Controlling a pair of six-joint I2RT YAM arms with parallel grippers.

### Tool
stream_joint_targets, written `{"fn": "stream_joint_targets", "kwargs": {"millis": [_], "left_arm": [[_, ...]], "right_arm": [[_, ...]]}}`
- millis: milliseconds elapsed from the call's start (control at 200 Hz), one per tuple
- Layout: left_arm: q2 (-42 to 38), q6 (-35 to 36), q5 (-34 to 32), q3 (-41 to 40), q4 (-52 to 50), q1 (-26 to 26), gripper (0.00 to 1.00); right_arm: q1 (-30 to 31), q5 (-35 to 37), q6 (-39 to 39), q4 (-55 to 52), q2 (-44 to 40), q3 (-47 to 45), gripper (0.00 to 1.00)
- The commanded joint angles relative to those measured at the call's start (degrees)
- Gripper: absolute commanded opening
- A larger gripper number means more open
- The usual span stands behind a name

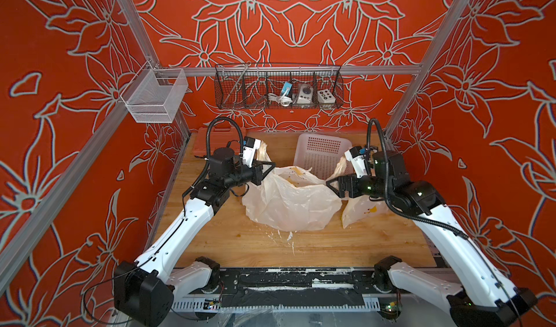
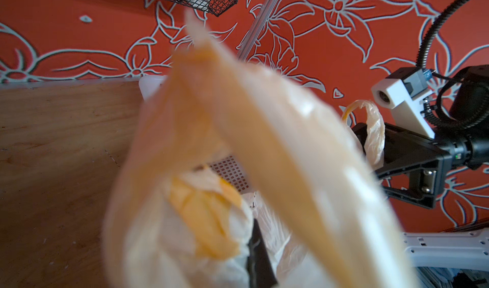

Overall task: Place the peach into a plastic bag & tie a knot
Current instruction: Adjust the plastic bag at the center of the board, then cross the plastic bag at the center of the board.

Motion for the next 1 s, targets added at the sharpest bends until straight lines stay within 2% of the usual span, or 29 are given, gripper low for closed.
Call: {"fn": "stream_joint_targets", "kwargs": {"millis": [0,60,120,160,270,325,370,455,560,766,996], "left_arm": [[0.6,0.4,3.1,1.9,-0.8,0.0,0.0],[1.2,0.6,4.7,2.7,-1.7,0.1,0.0],[1.9,1.1,7.1,3.7,-2.9,0.2,0.0],[2.5,1.6,9.1,4.7,-4.2,0.4,0.0],[5.3,2.8,15.6,9.1,-9.8,1.3,0.0],[7.1,3.9,18.0,11.5,-13.8,1.3,0.0],[8.9,4.9,19.2,13.7,-18.2,1.3,0.0],[12.3,8.3,20.8,18.6,-27.3,1.3,0.0],[16.1,11.7,22.9,23.4,-34.8,0.8,0.0],[24.6,23.6,23.6,34.4,-51.5,-3.4,0.0],[27.9,36.9,25.4,38.5,-62.0,-5.9,0.02]], "right_arm": [[-0.1,-5.5,1.3,13.2,-0.6,-5.1,0.91],[-0.1,-6.1,2.1,18.4,-0.8,-7.9,0.85],[-0.1,-6.5,2.7,22.8,-1.3,-10.2,0.74],[-0.1,-7.5,3.0,26.0,-1.7,-11.8,0.64],[-0.1,-8.9,3.3,32.0,-2.5,-14.5,0.27],[-0.1,-9.0,2.1,33.2,-3.1,-15.1,0.15],[0.0,-9.6,0.8,33.4,-3.4,-15.0,0.09],[0.4,-9.6,-3.1,30.6,-3.9,-13.2,0.03],[2.3,-9.6,-8.7,27.1,-3.5,-10.2,0.02],[12.5,-4.3,-24.9,17.0,0.8,-2.0,0.01],[17.6,-9.9,-36.4,4.3,11.0,9.5,0.0]]}}
